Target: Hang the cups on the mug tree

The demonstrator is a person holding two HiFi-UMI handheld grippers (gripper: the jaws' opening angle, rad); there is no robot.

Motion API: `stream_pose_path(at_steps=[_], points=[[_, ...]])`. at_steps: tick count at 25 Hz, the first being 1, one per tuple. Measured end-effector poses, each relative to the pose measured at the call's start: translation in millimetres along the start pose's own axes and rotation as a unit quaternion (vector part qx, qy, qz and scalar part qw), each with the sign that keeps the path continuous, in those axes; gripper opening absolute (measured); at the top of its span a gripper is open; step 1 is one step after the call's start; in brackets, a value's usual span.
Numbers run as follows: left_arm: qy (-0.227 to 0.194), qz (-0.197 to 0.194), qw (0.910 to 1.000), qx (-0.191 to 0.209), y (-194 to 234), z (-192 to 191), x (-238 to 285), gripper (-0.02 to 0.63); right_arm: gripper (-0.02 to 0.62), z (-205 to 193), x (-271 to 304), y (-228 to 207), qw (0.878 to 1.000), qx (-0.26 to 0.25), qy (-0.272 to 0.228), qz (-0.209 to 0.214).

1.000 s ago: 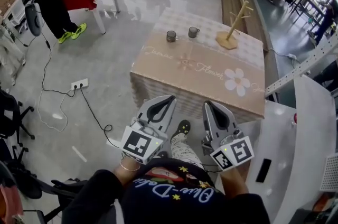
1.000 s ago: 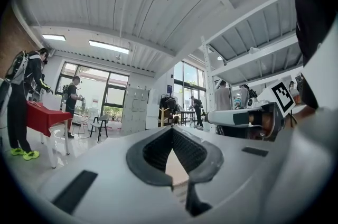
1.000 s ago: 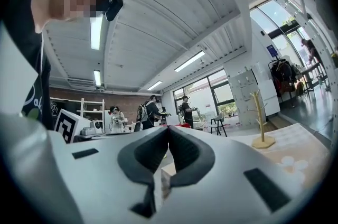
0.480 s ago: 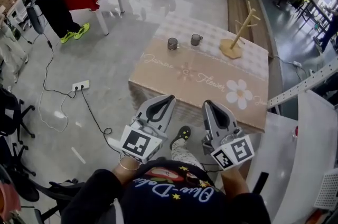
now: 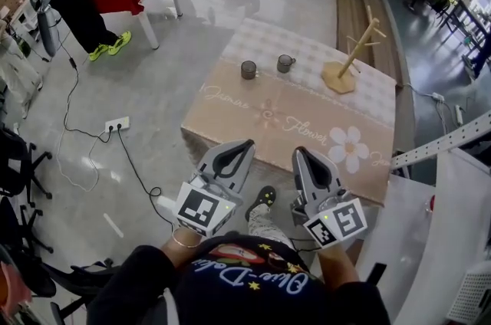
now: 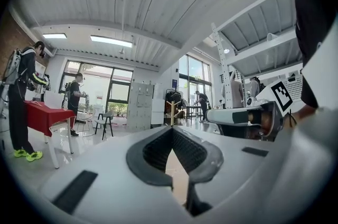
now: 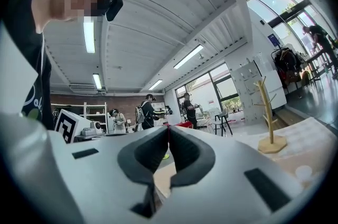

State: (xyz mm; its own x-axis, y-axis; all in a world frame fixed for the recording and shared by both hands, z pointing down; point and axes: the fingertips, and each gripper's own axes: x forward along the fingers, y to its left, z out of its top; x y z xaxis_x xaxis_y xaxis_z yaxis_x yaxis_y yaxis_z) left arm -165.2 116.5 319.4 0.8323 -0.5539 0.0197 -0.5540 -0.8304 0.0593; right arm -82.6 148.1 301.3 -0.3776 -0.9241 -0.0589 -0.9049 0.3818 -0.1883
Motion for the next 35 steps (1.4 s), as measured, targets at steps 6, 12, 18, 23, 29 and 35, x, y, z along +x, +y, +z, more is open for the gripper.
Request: stream_pose_path(at_steps=[6,12,18,23,29,35], points=[[0.004,0.006,1.0,0.005,12,-2,22,0.002,0.009,-2,20,-19,1.0,0.02,0.004,0.014],[0.008,0.019,0.9998,0.007,30,-3,44,0.002,0.009,1,44,-40,0.999,0.019,0.009,0.026],[0.007,0.035,0.9994,0.0,44,-4,68,0.002,0.009,2,65,-62,0.999,0.014,0.014,0.042],[0.01,0.05,0.9987,0.007,54,-3,85,0.002,0.009,2,81,-79,0.998,0.014,0.017,0.056],[0.019,0.067,0.9975,0.009,64,-6,106,0.002,0.009,4,93,-100,0.997,0.021,0.013,0.072],[0.017,0.072,0.9972,0.011,59,-2,129,0.002,0.009,9,96,-125,0.996,0.026,0.011,0.08]])
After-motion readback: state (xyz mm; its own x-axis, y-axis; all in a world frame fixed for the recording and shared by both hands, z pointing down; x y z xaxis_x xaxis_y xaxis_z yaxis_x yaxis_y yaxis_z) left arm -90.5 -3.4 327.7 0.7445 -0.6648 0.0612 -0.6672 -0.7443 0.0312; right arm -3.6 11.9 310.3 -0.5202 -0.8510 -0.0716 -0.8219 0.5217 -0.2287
